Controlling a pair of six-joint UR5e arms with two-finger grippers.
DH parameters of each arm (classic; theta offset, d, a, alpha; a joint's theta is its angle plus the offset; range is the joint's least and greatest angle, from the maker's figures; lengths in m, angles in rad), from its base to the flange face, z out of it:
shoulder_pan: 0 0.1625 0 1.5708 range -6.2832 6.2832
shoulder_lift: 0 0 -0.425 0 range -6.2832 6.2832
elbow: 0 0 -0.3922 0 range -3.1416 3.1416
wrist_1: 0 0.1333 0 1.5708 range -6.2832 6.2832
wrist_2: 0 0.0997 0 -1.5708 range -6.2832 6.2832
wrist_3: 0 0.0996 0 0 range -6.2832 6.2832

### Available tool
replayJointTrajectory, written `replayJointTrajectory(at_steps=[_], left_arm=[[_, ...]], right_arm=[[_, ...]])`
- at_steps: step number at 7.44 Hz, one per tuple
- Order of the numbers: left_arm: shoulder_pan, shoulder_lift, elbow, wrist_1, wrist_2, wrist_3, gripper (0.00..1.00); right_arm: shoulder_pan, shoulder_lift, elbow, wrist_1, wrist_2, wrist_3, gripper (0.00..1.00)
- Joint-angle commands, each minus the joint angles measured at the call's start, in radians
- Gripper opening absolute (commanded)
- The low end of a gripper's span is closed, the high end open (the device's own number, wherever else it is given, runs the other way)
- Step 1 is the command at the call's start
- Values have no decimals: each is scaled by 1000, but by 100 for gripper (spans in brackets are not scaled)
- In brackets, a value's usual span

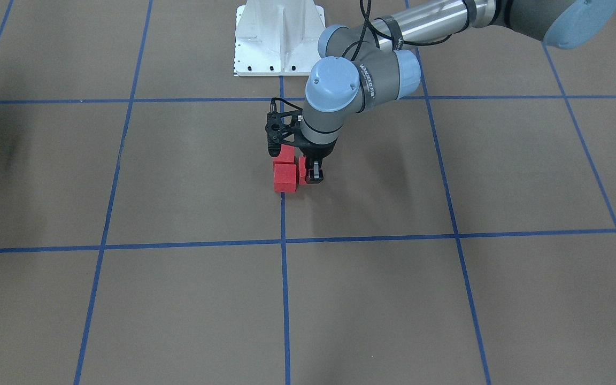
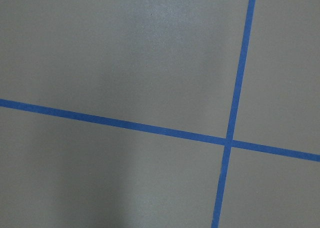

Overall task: Form red blocks into L shape at center
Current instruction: 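Lower the cube beside the farther center cube, on the left-arm side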

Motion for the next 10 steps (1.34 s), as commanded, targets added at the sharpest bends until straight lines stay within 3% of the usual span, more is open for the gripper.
replayJointTrajectory(at_steps=[1, 4, 10], left_arm=[[2, -8, 16, -2, 0, -2, 29], [2, -8, 16, -2, 0, -2, 31], [2, -8, 34, -2, 0, -4, 55]], right_arm=[[1, 0, 0, 0, 0, 0, 99], [1, 0, -3, 0, 0, -2, 99], [1, 0, -5, 0, 0, -2, 99]])
